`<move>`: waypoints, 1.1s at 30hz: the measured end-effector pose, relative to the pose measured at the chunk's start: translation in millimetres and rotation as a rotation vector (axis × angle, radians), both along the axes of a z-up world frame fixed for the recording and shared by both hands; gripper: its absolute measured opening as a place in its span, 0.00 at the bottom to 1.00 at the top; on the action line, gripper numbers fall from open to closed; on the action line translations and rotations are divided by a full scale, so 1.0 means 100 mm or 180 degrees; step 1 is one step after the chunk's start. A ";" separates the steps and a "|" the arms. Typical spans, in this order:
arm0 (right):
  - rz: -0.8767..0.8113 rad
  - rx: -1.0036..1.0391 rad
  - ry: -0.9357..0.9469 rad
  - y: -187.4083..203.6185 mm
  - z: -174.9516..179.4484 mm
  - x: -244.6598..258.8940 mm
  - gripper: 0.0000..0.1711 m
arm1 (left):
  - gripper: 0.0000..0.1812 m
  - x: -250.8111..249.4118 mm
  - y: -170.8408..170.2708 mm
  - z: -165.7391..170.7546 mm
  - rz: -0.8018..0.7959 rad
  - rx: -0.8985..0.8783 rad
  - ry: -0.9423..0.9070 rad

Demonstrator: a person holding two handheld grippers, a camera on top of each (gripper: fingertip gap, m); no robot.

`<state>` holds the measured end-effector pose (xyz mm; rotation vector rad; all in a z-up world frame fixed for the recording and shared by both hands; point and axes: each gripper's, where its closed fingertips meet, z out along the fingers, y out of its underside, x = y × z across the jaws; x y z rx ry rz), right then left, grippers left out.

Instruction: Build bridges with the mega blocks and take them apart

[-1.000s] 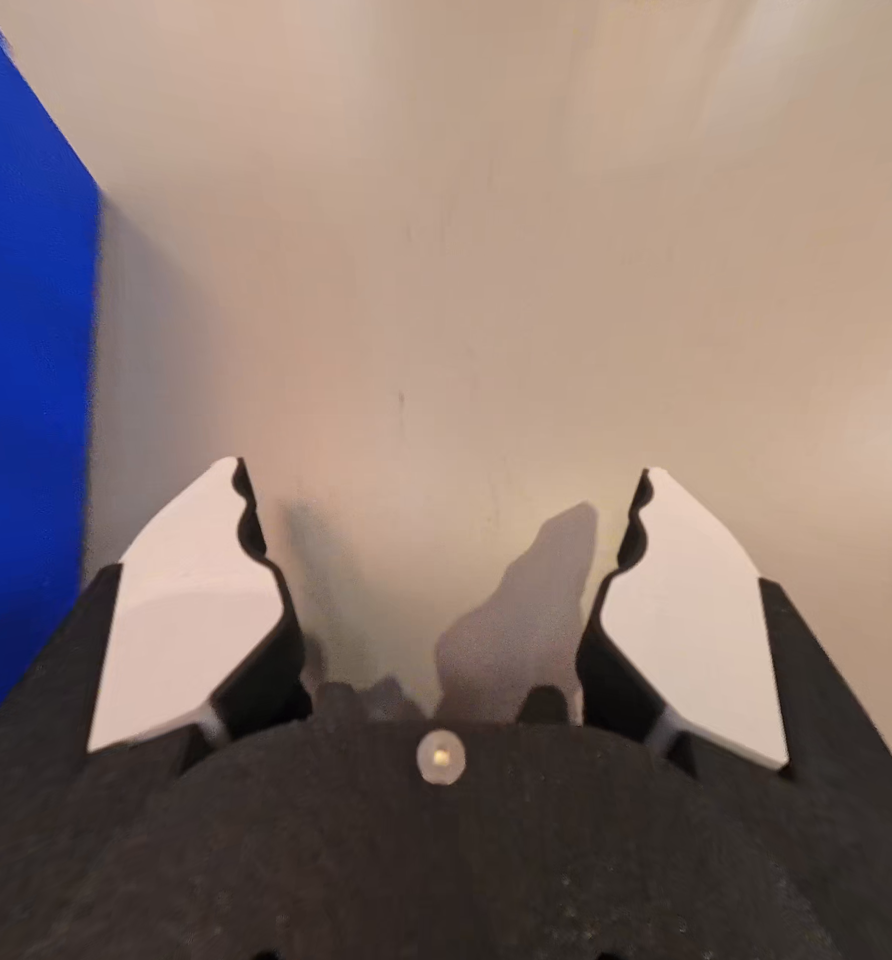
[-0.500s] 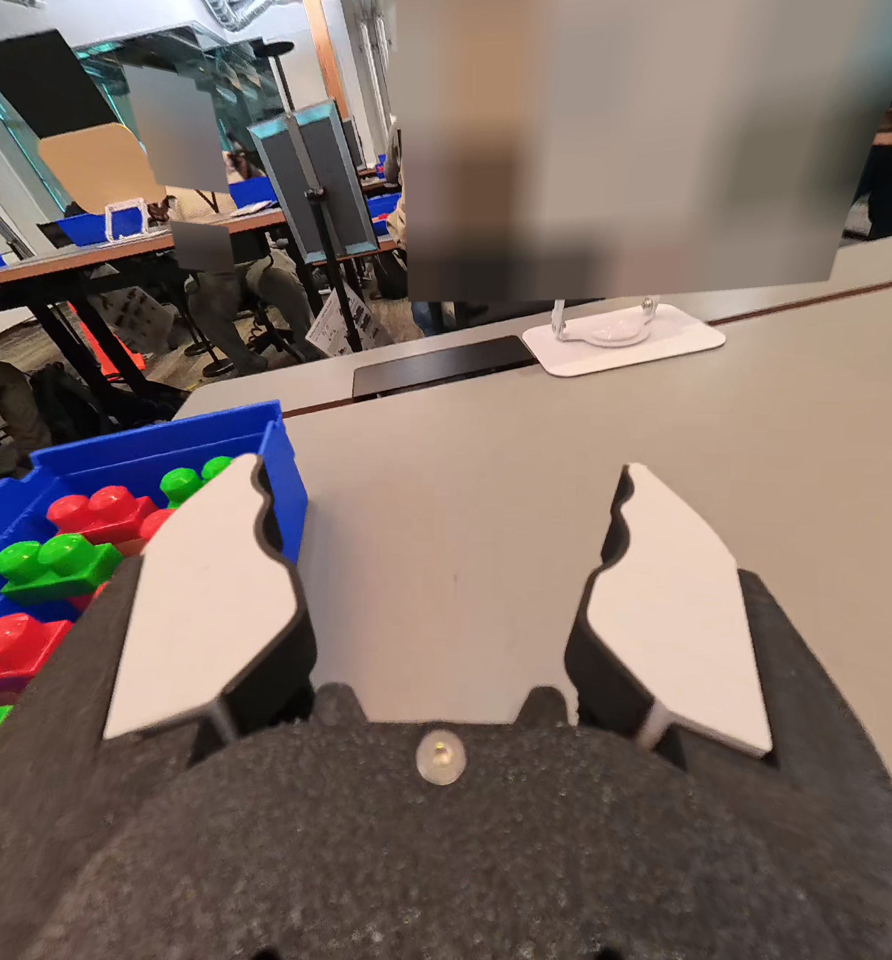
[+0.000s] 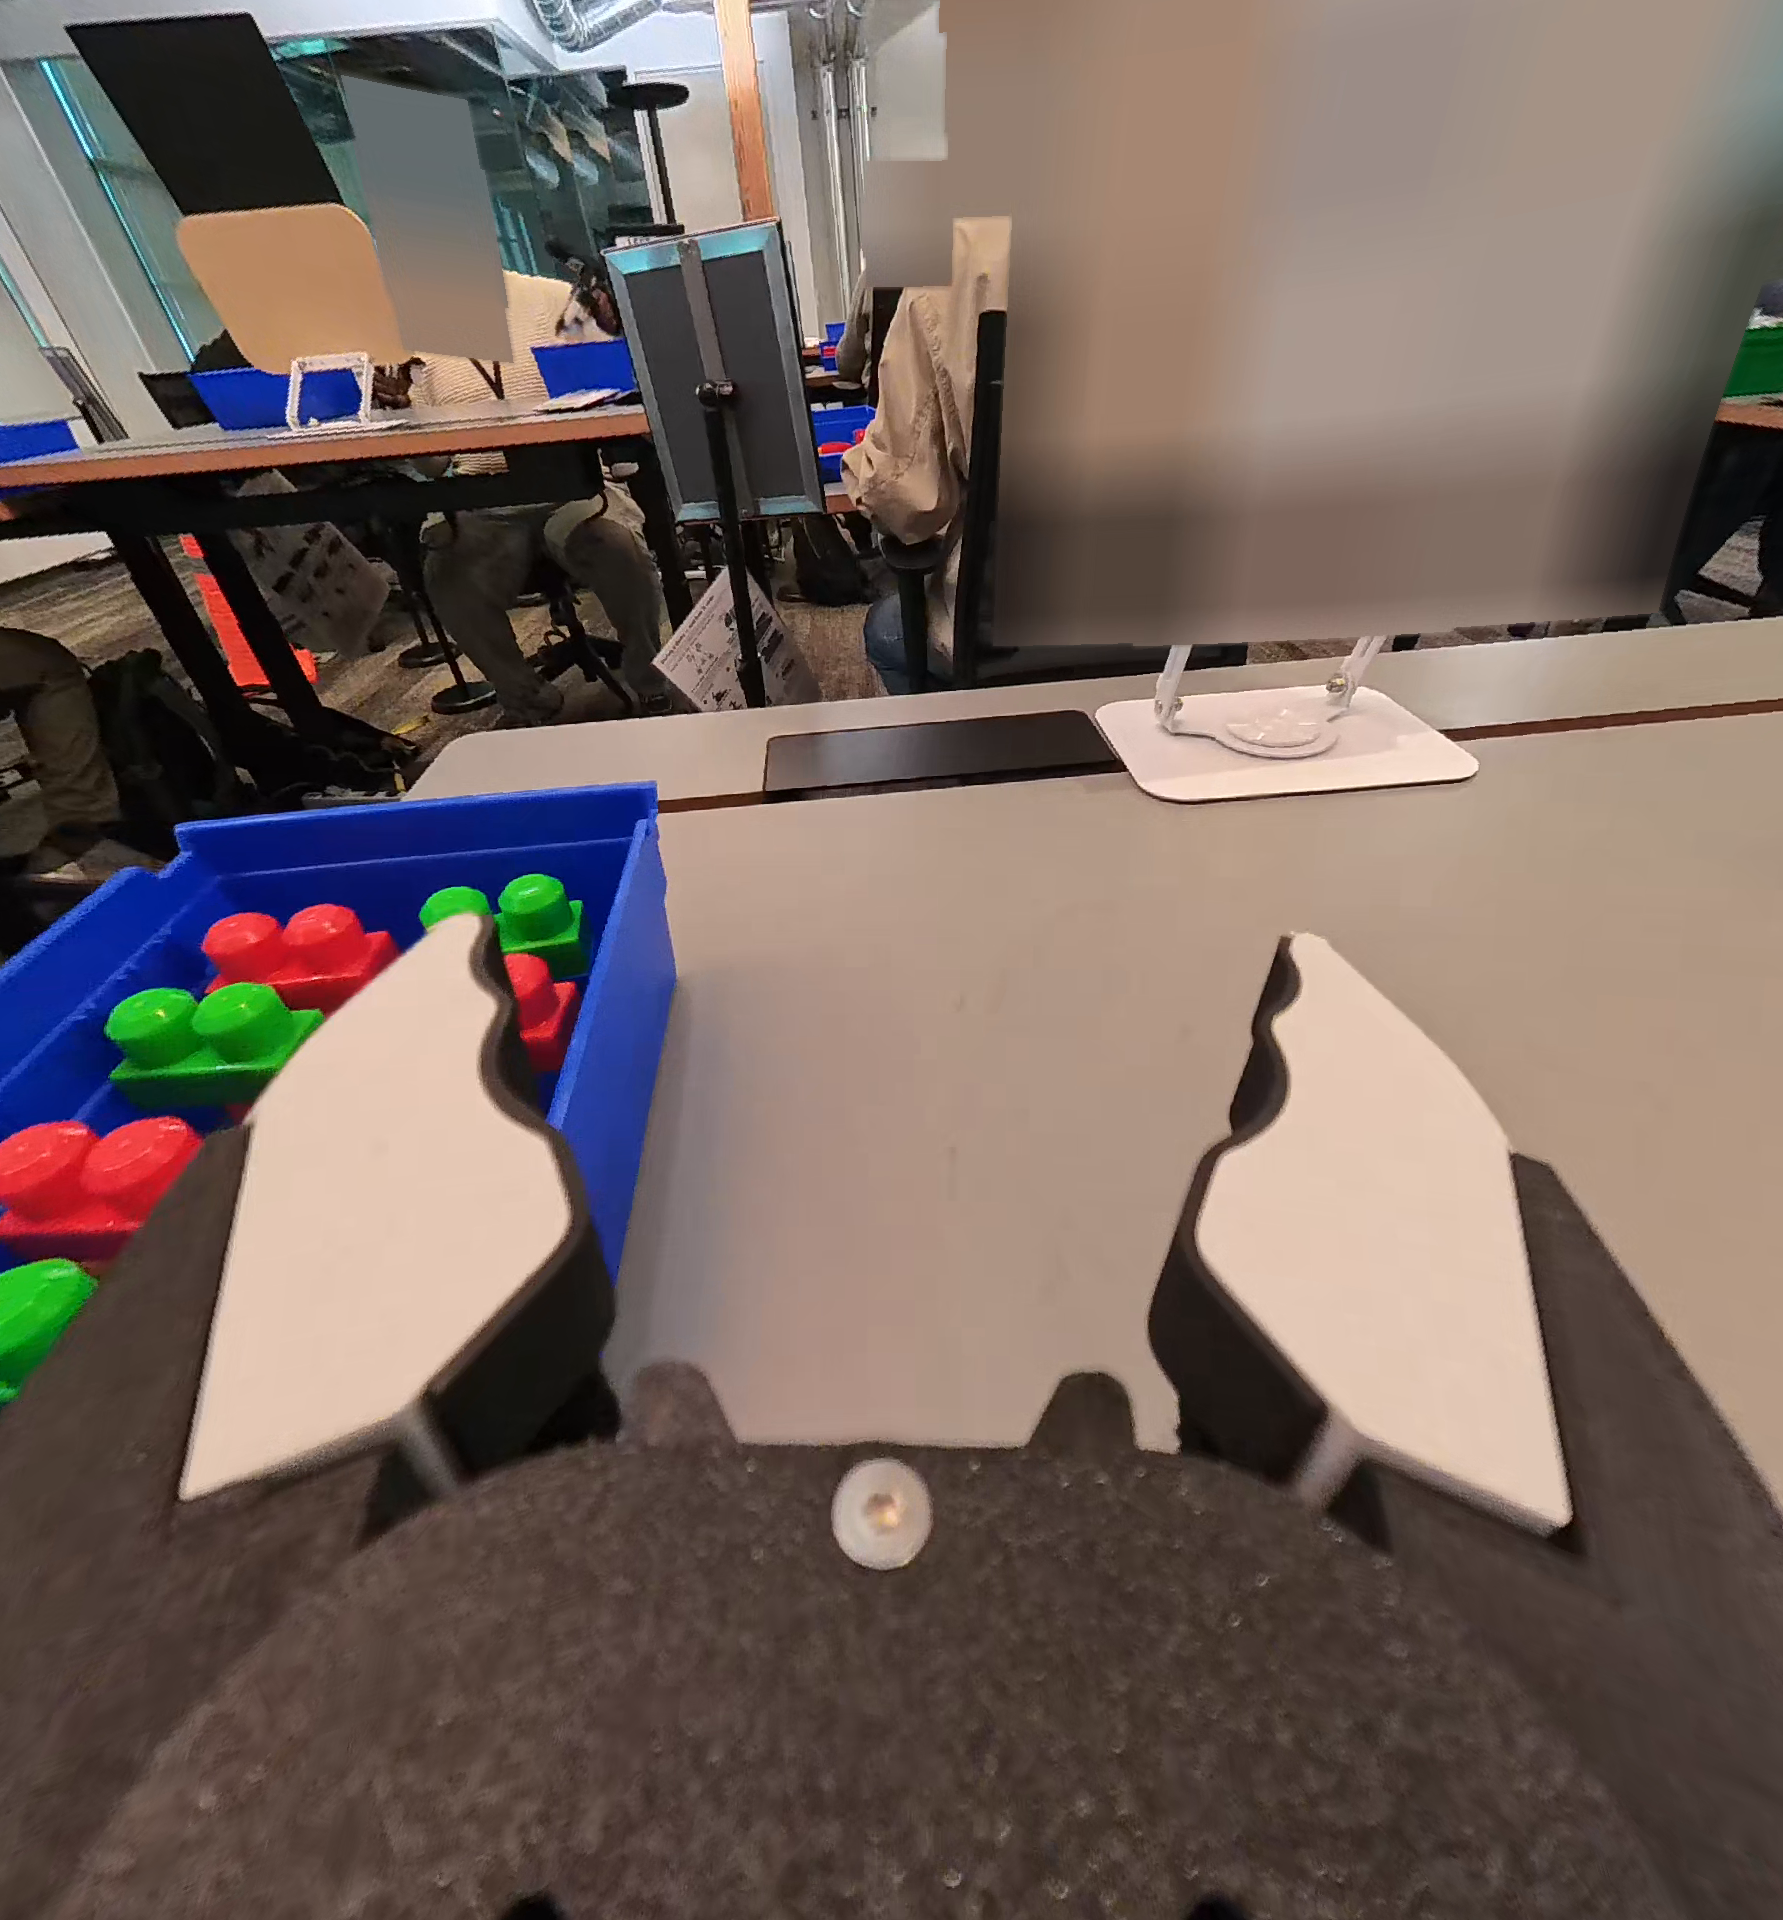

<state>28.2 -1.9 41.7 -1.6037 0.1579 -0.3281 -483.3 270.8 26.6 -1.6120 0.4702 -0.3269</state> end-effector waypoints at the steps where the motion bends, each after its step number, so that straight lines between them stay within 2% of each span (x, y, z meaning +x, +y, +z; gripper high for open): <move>1: 0.0000 0.0015 0.0016 0.00 0.00 0.00 0.85 | 0.73 -0.01 0.00 -0.01 0.0002 -0.0019 -0.0009; 33: 0.0041 -0.0206 0.0072 0.18 -0.17 -0.03 0.85 | 0.74 -0.07 -0.01 -0.23 -0.0041 -0.0313 -0.0007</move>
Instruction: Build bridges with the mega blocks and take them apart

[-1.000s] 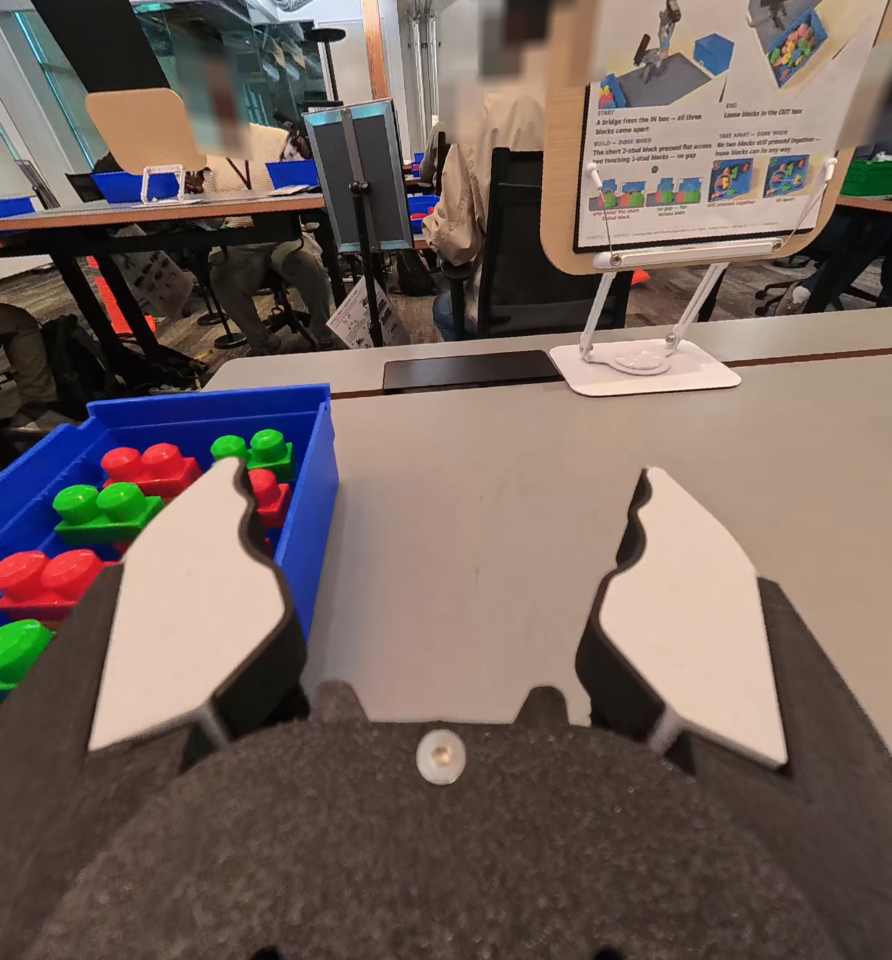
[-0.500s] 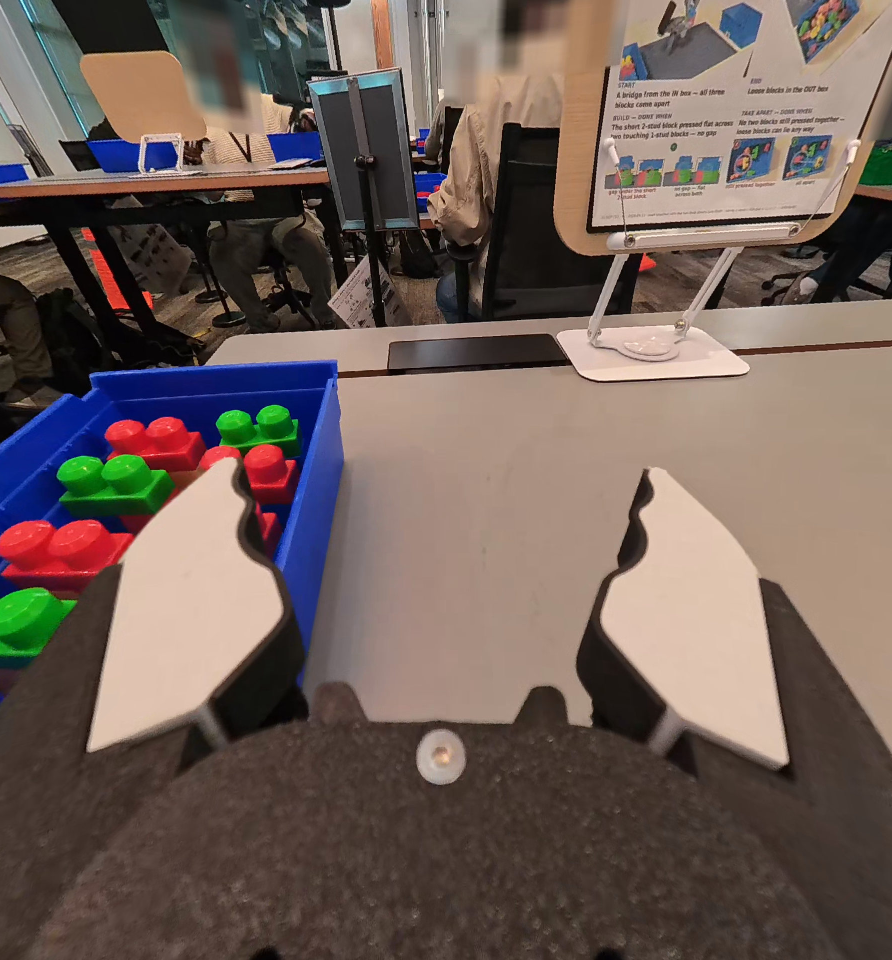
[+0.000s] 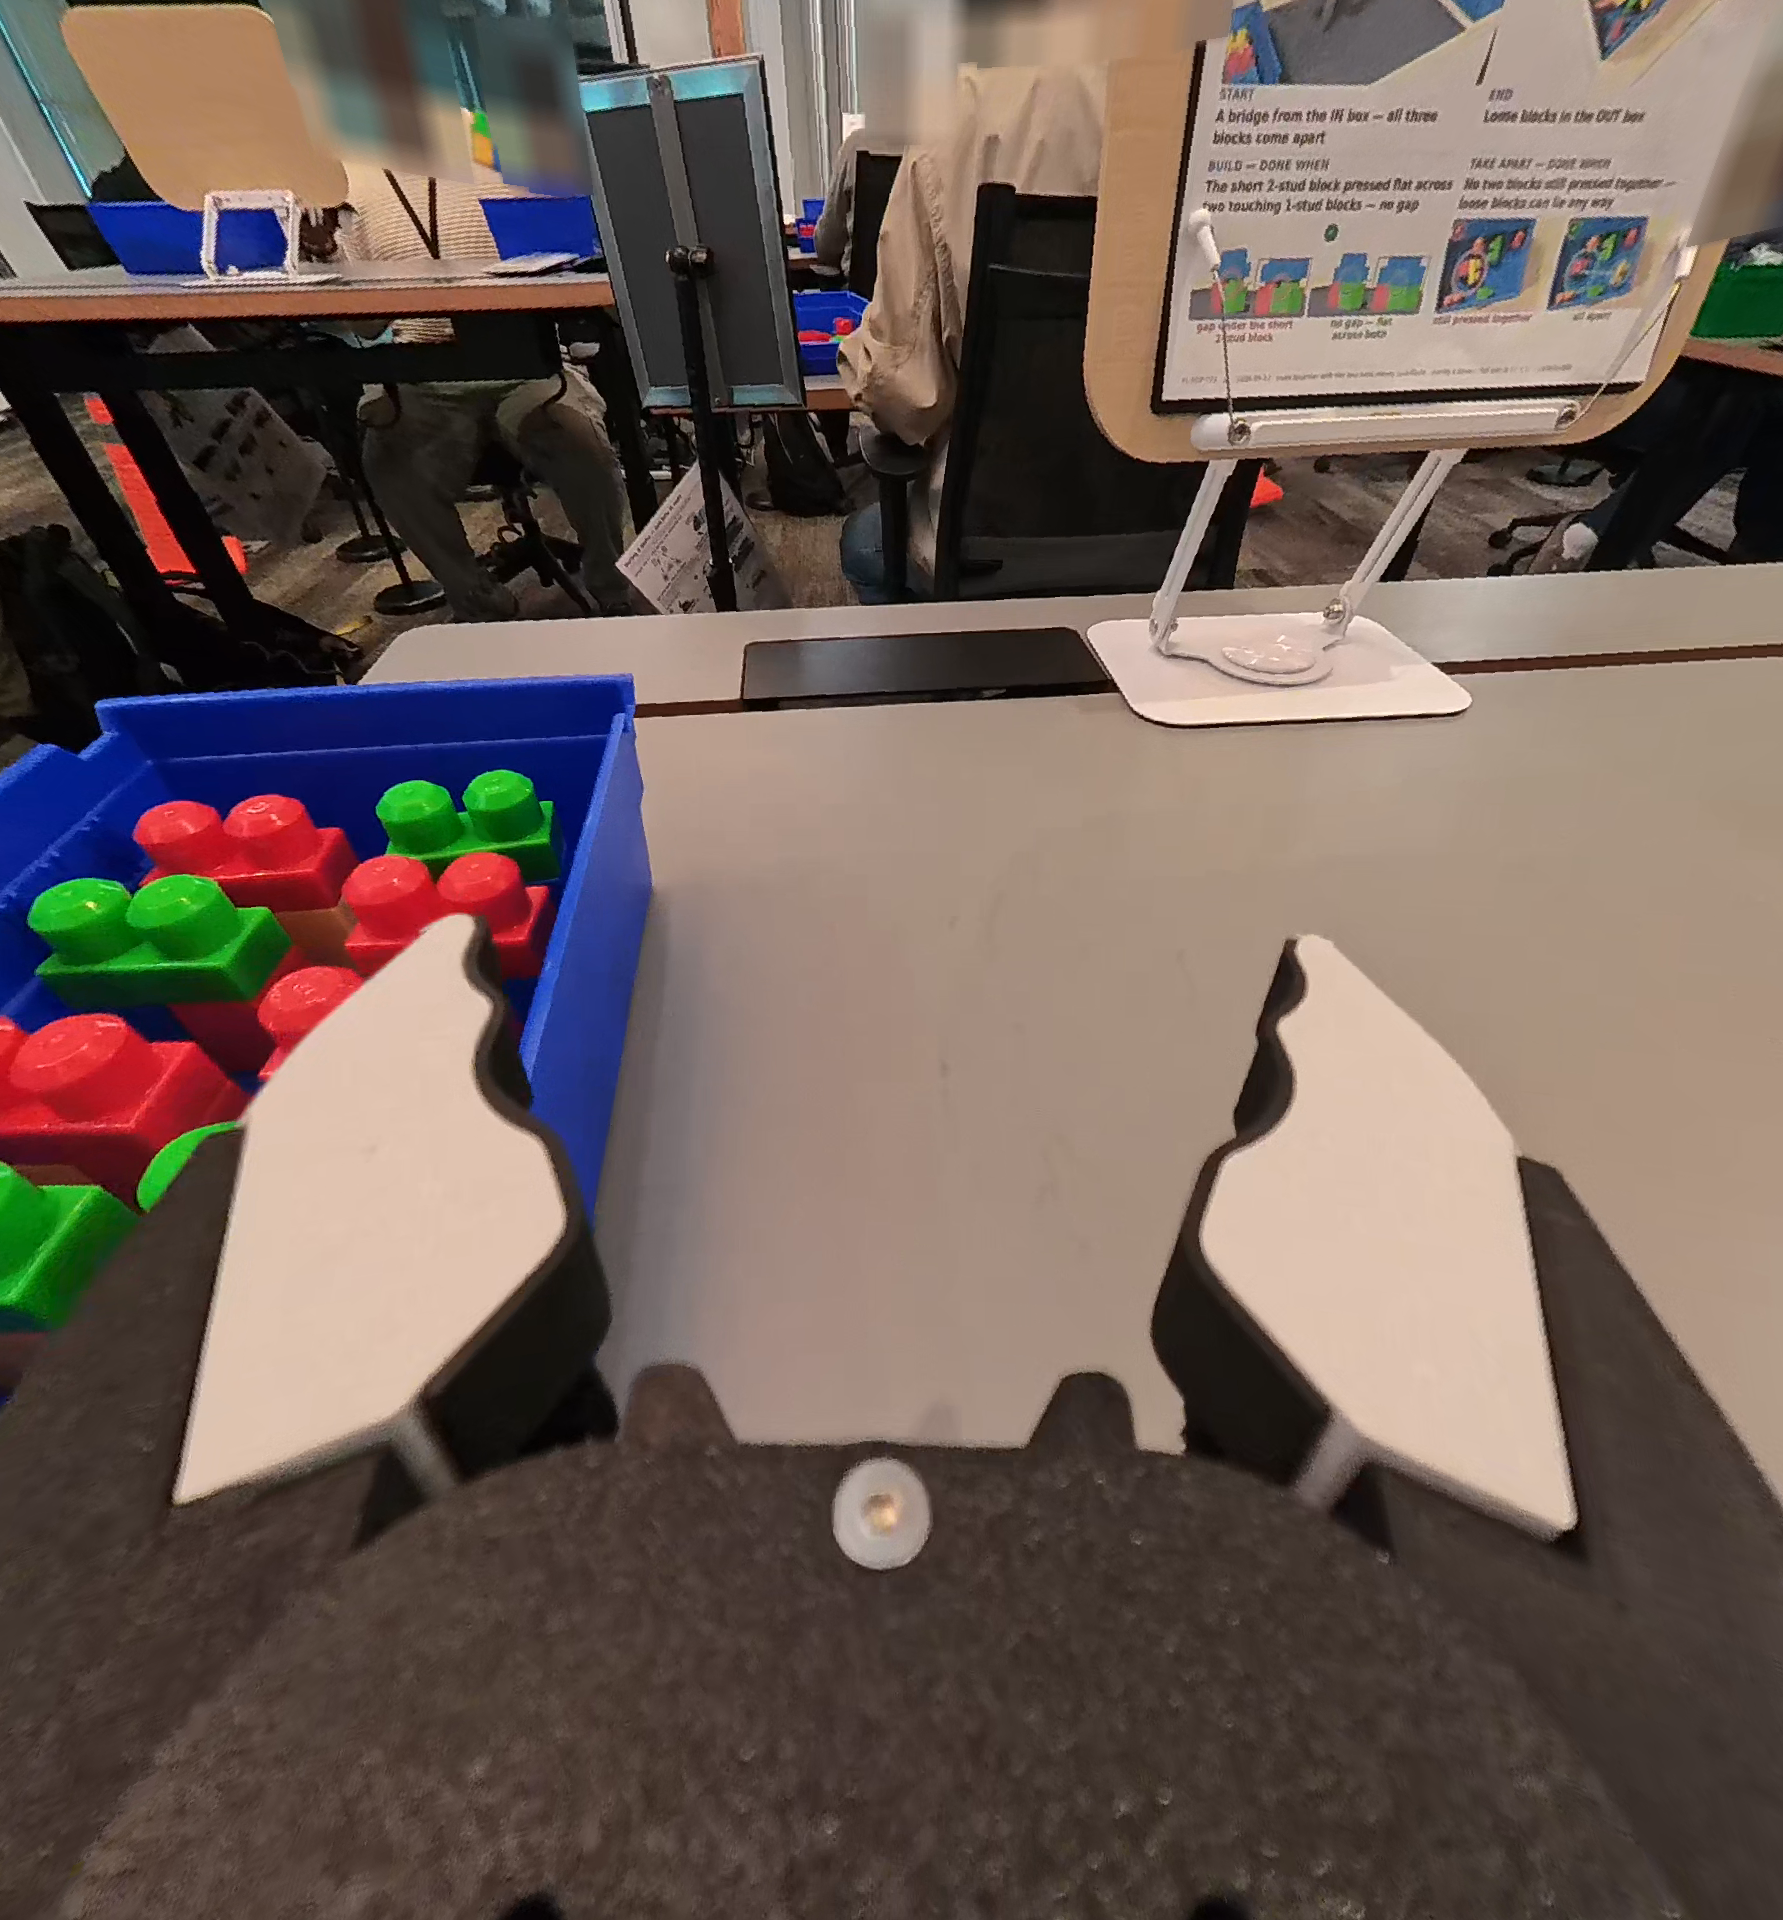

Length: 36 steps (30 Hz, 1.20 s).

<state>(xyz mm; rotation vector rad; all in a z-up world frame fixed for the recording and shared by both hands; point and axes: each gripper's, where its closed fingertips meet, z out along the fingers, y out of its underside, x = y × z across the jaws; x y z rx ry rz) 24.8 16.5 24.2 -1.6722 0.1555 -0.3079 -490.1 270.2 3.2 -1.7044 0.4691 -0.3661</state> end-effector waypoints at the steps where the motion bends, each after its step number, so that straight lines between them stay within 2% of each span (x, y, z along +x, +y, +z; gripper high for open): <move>1: 0.0006 -0.0007 0.0003 0.00 0.00 0.00 0.85 | 0.74 0.00 0.00 0.01 -0.0004 -0.0003 -0.0013; 36: 0.0030 -0.0065 0.0032 0.05 -0.02 -0.02 0.84 | 0.74 -0.17 0.05 0.03 0.0116 -0.0023 -0.0004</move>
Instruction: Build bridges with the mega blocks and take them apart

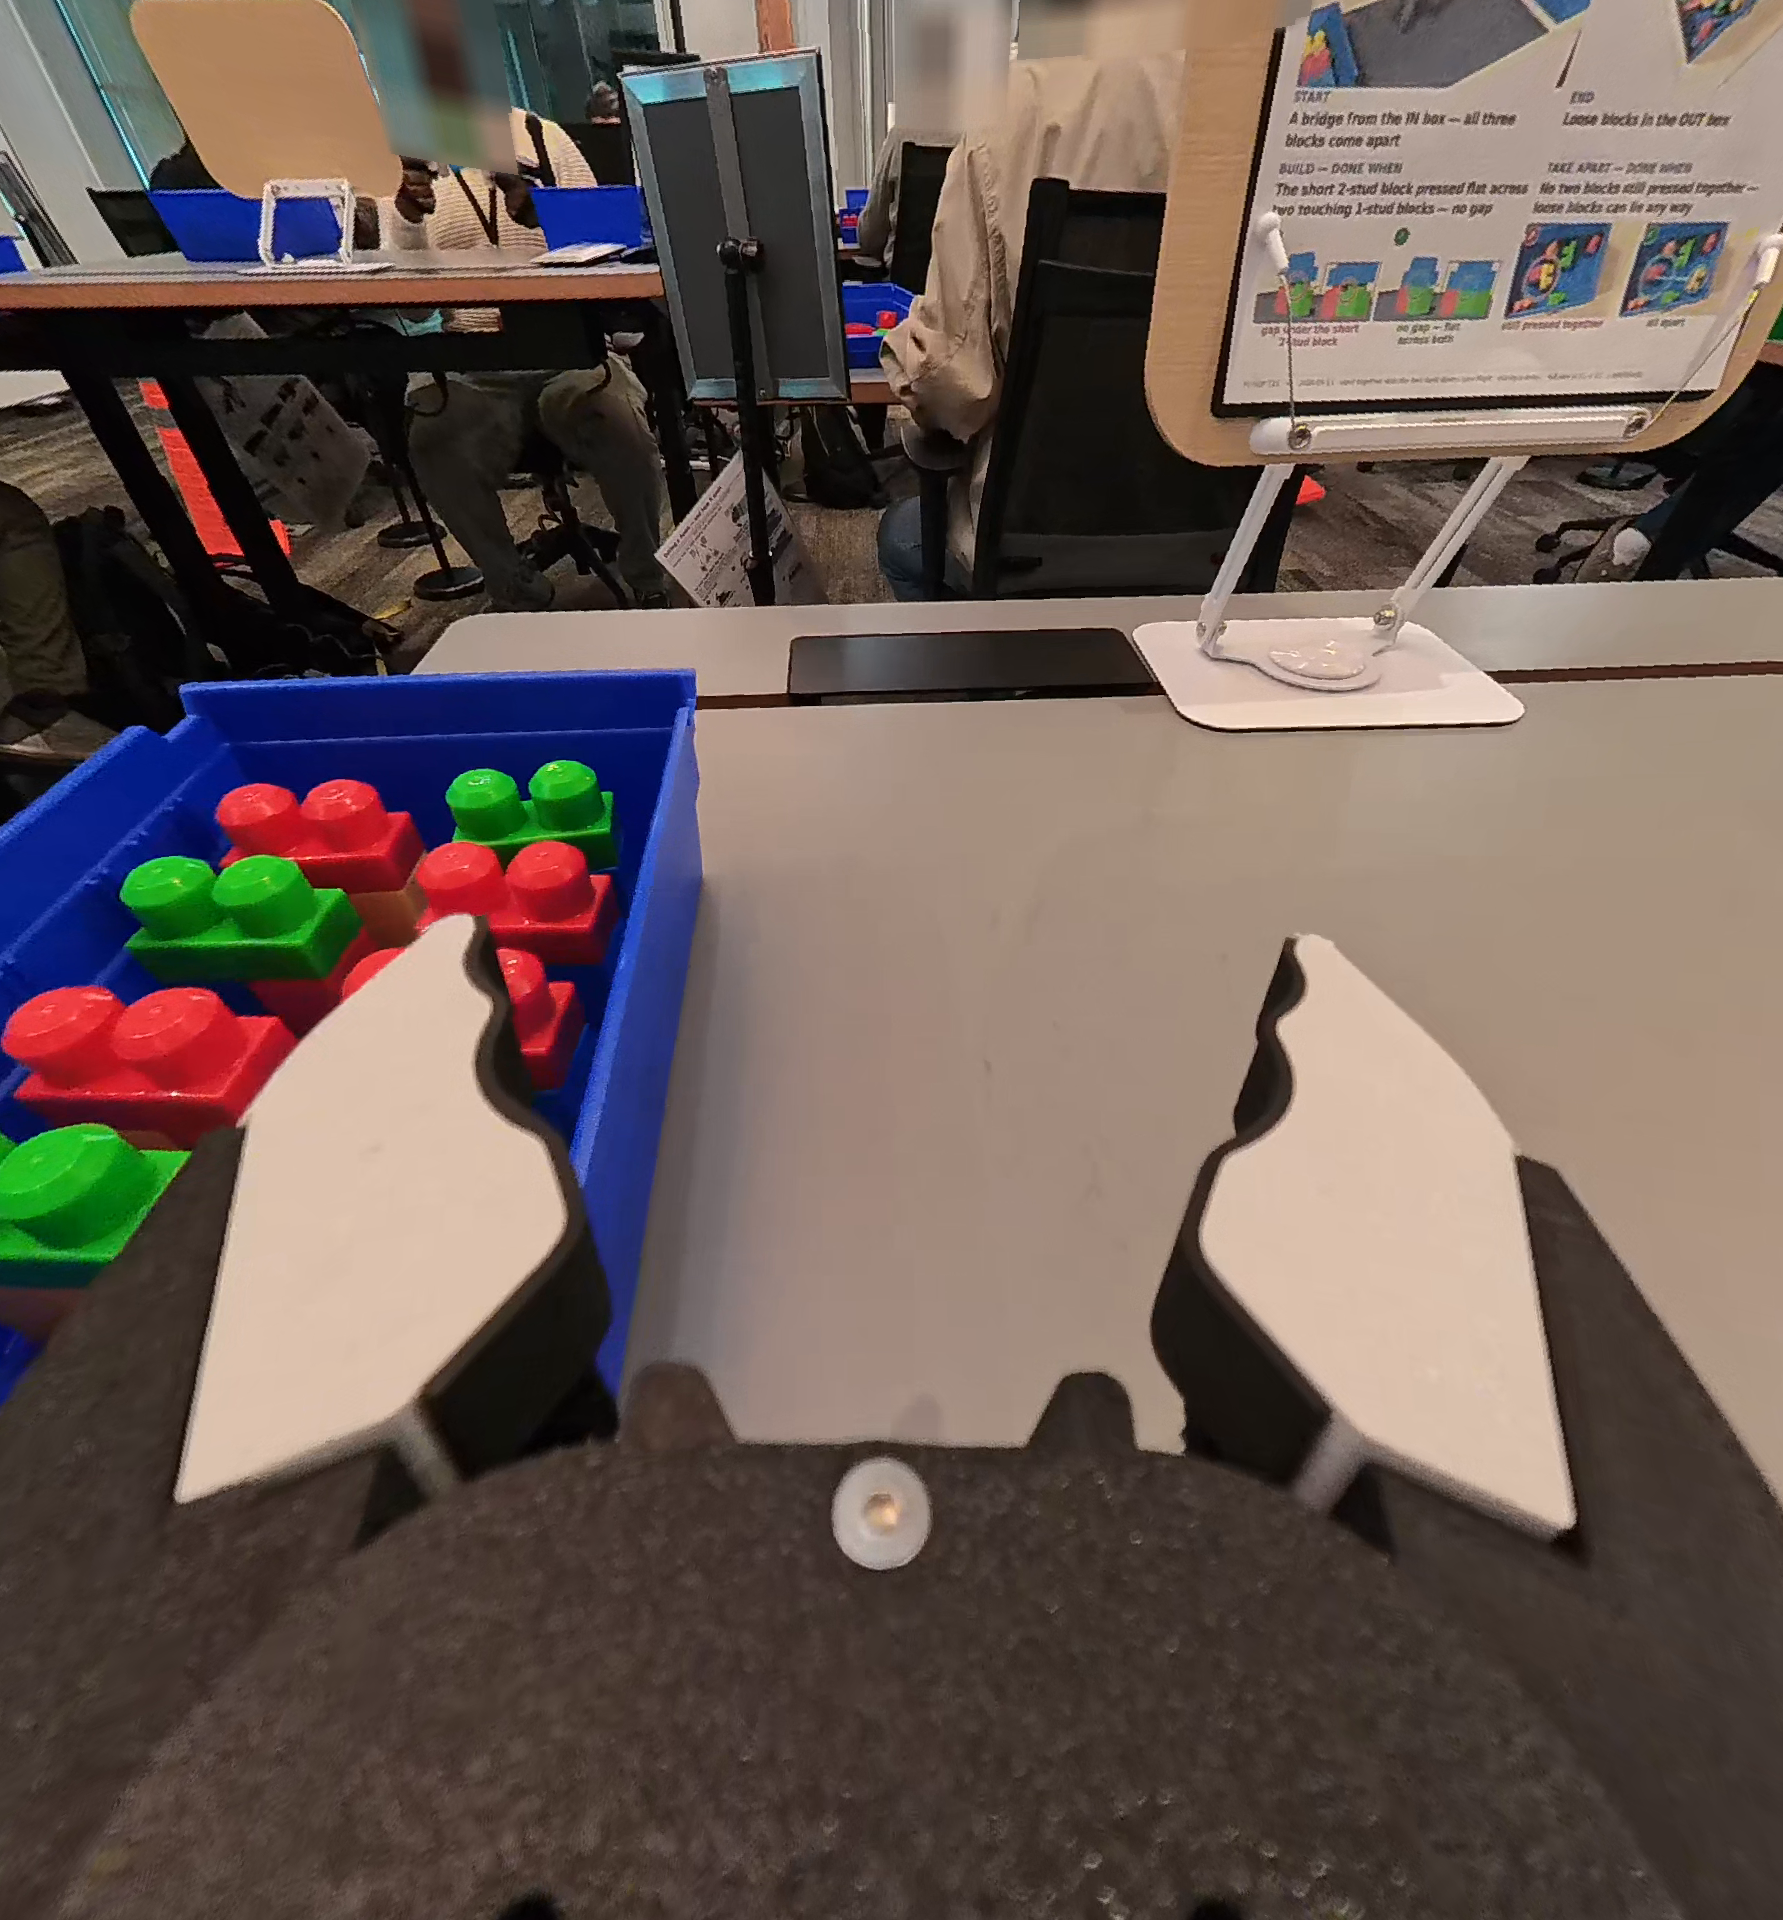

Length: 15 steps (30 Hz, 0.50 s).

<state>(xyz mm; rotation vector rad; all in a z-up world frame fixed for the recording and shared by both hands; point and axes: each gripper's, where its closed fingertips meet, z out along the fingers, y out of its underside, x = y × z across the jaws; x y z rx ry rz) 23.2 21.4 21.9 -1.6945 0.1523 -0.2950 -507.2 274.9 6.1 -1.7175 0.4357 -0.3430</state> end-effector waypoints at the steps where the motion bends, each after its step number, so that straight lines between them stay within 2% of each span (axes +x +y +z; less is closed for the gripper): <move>1: 0.0000 -0.0001 -0.0005 0.00 0.00 0.00 0.84 | 0.74 0.00 0.00 -0.01 0.0003 -0.0010 -0.0001; 15: 0.0095 -0.0010 0.0020 0.11 0.02 -0.07 0.83 | 0.73 -0.19 0.10 0.06 0.0112 -0.0021 0.0078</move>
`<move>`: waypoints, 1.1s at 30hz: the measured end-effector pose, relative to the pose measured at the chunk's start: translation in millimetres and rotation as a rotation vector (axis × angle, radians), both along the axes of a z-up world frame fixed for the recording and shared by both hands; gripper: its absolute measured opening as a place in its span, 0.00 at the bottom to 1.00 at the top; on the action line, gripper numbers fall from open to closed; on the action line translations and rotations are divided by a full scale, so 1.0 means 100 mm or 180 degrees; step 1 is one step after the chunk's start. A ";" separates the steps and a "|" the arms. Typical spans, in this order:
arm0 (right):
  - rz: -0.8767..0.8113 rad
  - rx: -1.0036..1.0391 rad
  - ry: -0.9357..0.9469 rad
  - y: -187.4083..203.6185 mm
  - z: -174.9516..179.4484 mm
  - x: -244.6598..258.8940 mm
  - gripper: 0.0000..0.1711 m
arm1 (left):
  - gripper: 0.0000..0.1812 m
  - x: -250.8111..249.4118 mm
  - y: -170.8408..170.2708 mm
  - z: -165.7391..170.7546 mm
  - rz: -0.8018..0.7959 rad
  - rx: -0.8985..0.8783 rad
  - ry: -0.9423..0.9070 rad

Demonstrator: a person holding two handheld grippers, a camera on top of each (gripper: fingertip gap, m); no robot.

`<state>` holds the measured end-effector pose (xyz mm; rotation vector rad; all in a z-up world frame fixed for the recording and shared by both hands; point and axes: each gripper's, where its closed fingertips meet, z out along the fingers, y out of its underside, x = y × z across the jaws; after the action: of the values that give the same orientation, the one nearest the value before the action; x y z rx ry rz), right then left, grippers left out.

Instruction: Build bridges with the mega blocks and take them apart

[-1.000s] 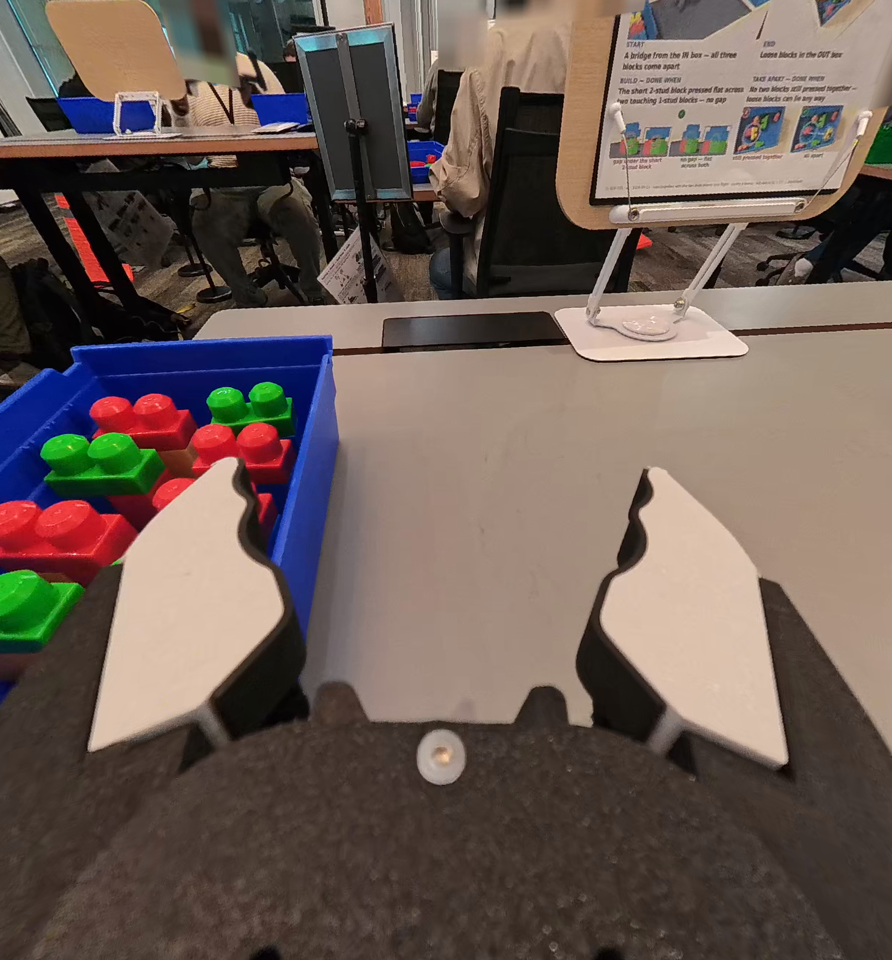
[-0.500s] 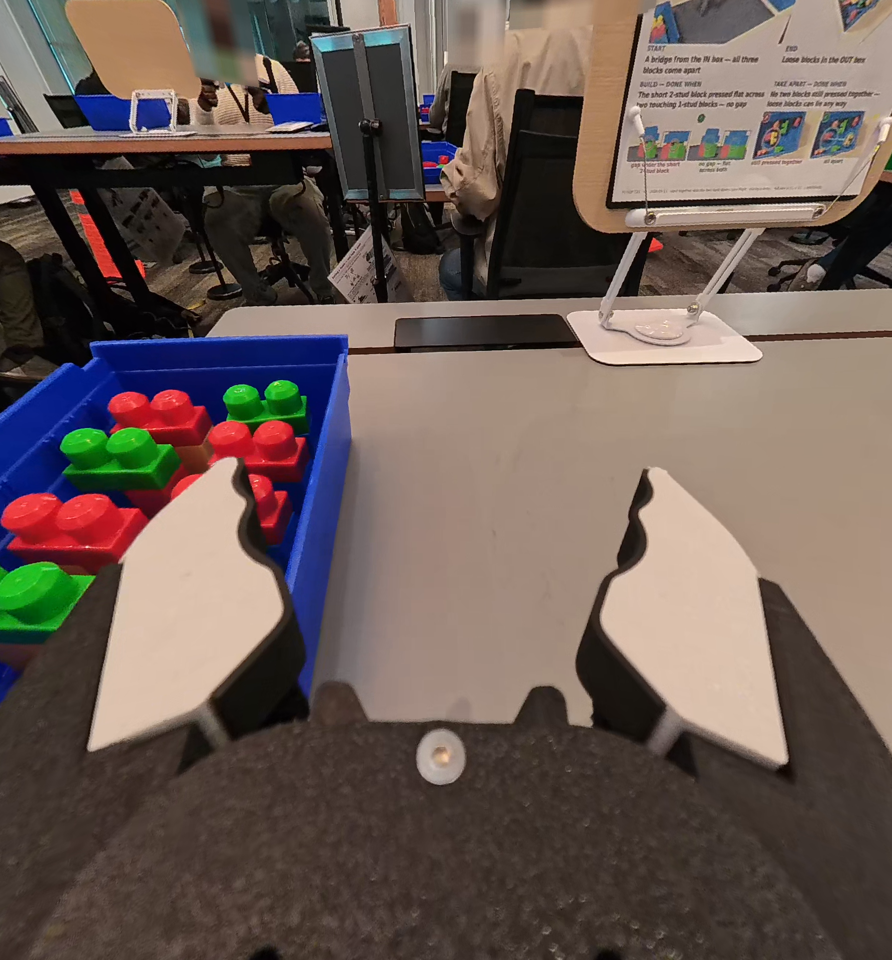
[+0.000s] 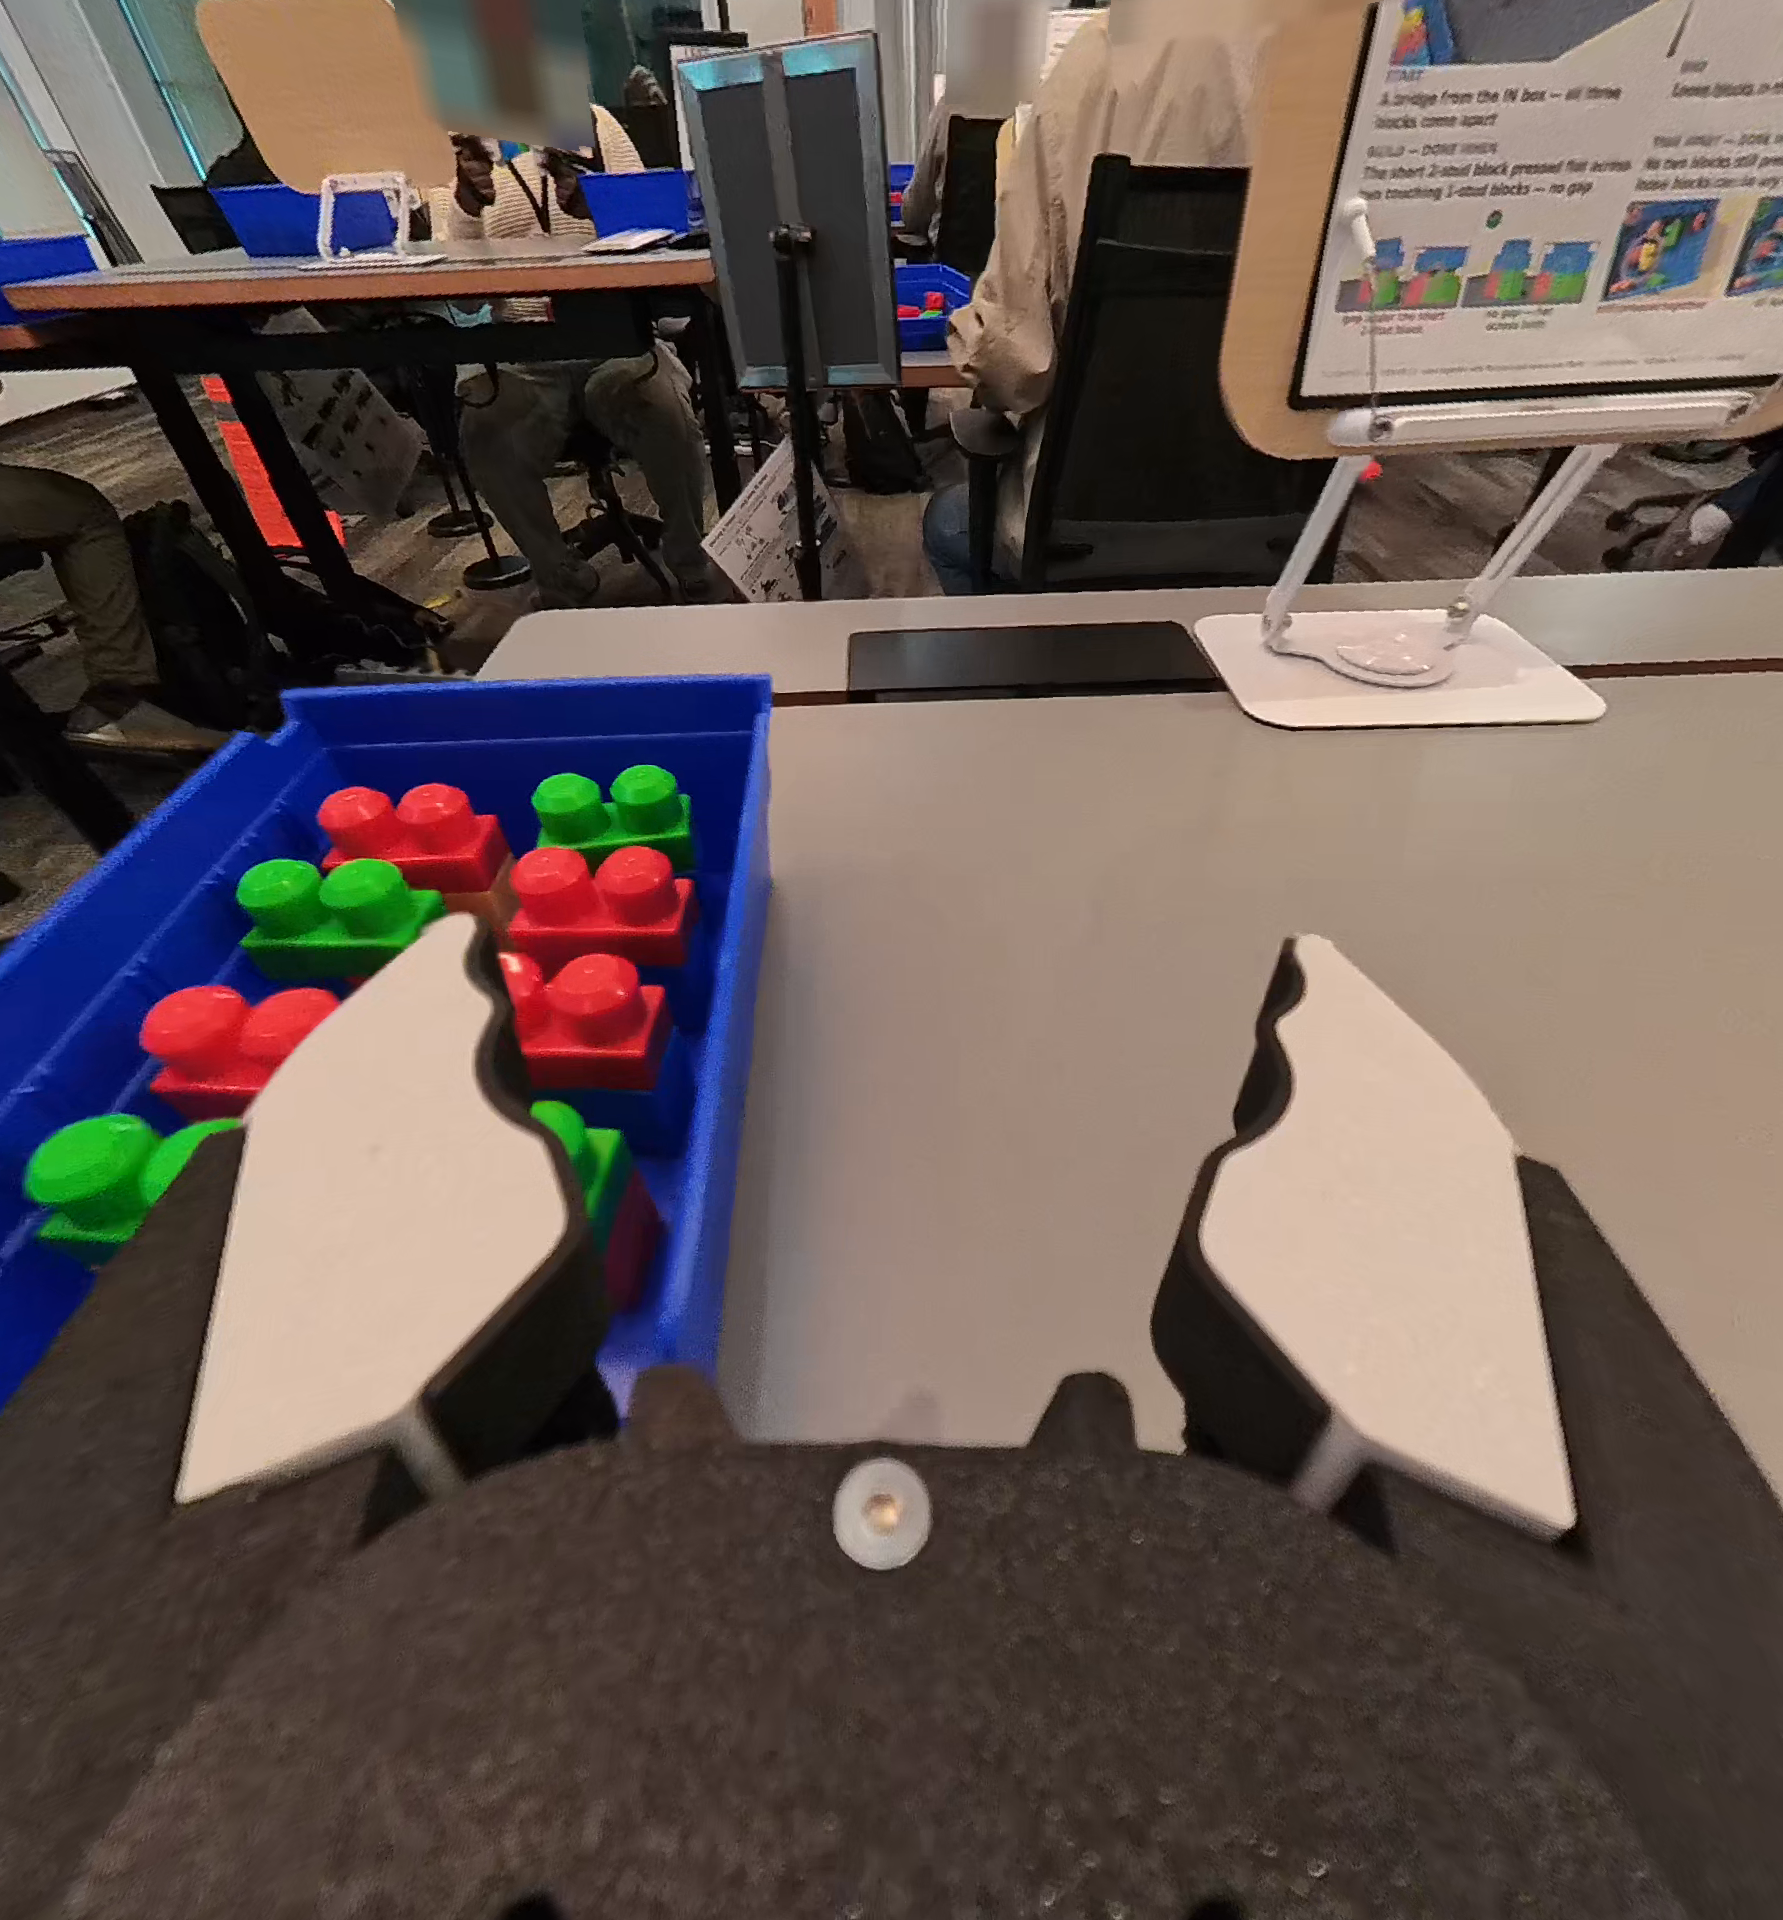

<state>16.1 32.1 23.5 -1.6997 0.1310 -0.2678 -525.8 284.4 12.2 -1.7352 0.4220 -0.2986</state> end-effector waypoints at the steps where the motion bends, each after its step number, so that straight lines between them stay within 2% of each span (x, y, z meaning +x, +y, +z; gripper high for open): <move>1: 0.0010 -0.0004 -0.0003 0.01 0.00 -0.01 0.83 | 0.73 -0.06 0.03 0.03 0.0021 0.0000 0.0000; 7: 0.0086 -0.0028 0.0003 0.08 0.04 -0.02 0.82 | 0.63 -0.52 0.24 0.28 -0.0033 -0.0016 0.0141; 18: 0.0156 -0.0098 0.0048 0.27 0.01 -0.01 0.82 | 0.58 -1.29 0.68 0.60 -0.0424 -0.0242 0.0495; 24: 0.0176 -0.0124 0.0054 0.36 0.00 -0.02 0.83 | 0.53 -1.39 0.72 0.50 -0.0955 -0.0381 0.0892; 33: 0.0198 -0.0202 0.0004 0.48 0.00 -0.08 0.83 | 0.40 -1.20 0.50 0.13 -0.2220 -0.0722 0.1164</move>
<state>7.8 80.5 23.0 -1.7637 0.0712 -0.2266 -646.2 334.8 25.1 -1.8169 1.3095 -0.5408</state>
